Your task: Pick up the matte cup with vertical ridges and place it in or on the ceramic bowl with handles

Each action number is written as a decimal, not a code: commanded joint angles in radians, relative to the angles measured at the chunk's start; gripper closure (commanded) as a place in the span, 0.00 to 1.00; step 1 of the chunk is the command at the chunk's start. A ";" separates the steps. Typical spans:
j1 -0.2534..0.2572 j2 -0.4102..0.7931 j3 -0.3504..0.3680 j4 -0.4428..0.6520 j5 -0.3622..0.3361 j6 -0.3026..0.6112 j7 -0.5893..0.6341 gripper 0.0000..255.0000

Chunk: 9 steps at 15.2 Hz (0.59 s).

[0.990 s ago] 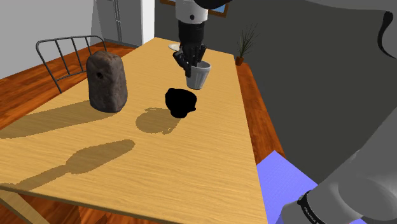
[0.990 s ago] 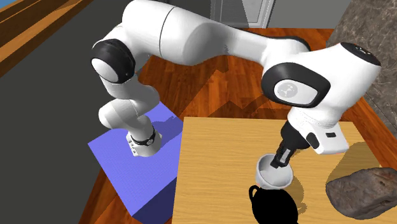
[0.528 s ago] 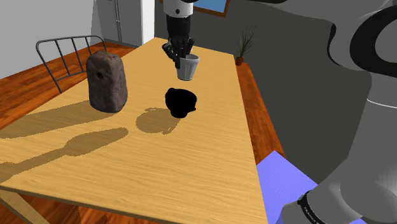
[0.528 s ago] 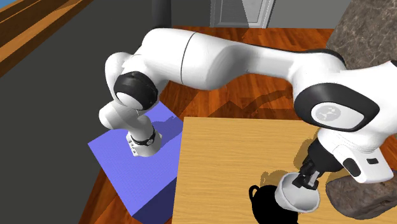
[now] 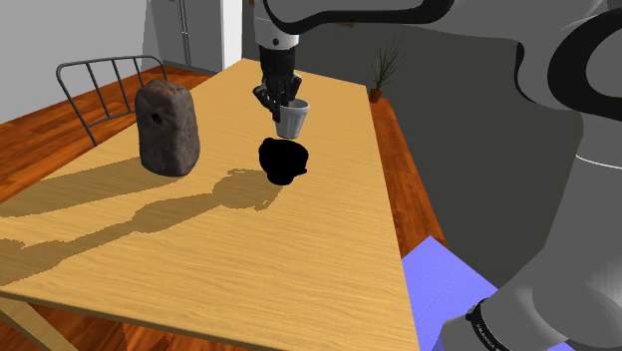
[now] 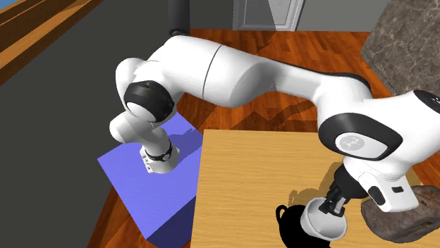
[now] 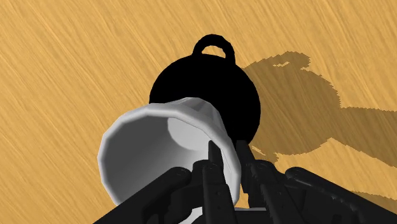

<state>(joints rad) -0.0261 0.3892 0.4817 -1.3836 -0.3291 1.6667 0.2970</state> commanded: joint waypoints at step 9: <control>-0.012 0.008 -0.005 -0.122 -0.010 0.126 0.026 1.00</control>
<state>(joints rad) -0.0382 0.3921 0.4777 -1.4997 -0.3361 1.7821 0.3203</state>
